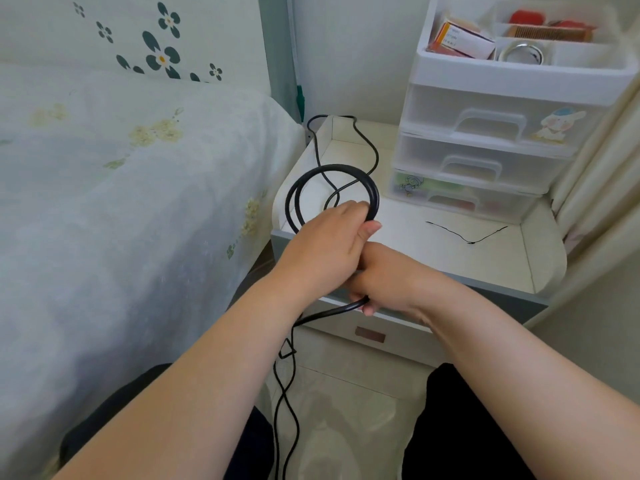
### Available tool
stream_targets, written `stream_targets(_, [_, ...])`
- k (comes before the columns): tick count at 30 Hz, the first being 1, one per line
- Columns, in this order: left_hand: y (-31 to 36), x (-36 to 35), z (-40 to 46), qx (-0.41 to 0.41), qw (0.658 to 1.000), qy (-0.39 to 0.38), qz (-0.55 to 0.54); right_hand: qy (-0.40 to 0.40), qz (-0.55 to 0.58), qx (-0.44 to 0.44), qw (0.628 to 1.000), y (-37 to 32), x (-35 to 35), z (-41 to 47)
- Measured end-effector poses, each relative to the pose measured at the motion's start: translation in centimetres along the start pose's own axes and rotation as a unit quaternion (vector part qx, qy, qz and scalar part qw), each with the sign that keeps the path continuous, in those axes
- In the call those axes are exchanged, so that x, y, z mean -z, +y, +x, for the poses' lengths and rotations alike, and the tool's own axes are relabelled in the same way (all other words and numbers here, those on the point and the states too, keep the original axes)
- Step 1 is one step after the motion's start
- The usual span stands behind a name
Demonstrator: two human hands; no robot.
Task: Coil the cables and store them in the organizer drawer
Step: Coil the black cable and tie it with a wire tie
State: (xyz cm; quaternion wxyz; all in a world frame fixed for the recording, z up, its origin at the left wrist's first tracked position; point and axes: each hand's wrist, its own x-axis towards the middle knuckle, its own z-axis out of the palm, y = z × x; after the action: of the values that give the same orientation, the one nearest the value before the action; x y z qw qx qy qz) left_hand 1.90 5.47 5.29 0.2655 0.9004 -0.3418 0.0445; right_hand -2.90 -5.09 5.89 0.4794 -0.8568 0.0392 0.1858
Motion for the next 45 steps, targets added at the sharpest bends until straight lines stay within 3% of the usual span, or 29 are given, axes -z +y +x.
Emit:
stream_targets(8, [-0.1,0.0,-0.1,0.012,0.994,-0.003,0.108,0.091,0.026,-0.001,0.996,0.3,0.9,0.8])
stream_targets(22, [-1.3,-1.0,0.5,0.004,0.978,-0.009,0.209,0.051,0.061,-0.023,0.997,0.7,2.6,0.2])
stream_targets(28, [-1.4,-0.7,0.6,0.007,0.983,-0.017,0.182,0.063,0.114,0.009,0.991,1.0,2.9,0.2])
stream_targets(30, [-1.3,-0.4,0.7,0.023,0.988,0.006,0.15,0.054,0.234,0.001,0.971,0.6,2.6,0.0])
stream_targets(33, [-1.4,-0.1,0.9,0.059,0.987,0.072,0.133,-0.049,0.513,-0.031,0.856,0.0,1.3,-0.6])
stream_targets(36, [-1.8,0.5,1.3,0.124,0.977,0.102,0.141,-0.097,0.573,-0.023,0.813,-0.1,-0.4,-1.1])
stream_targets(39, [-2.6,0.7,1.2,0.142,0.977,0.113,0.114,-0.078,0.547,0.013,0.834,-0.5,-0.5,-1.5])
stream_targets(41, [-2.7,0.7,1.0,0.154,0.983,0.076,0.059,0.054,0.429,0.029,0.901,-0.6,0.7,-1.5])
stream_targets(43, [-2.5,0.9,0.9,0.19,0.978,0.005,-0.082,0.199,0.22,0.07,0.953,-0.4,2.5,-1.1])
stream_targets(45, [-1.8,1.4,0.7,0.235,0.926,-0.092,-0.279,0.274,0.071,0.116,0.952,0.3,4.3,-0.6])
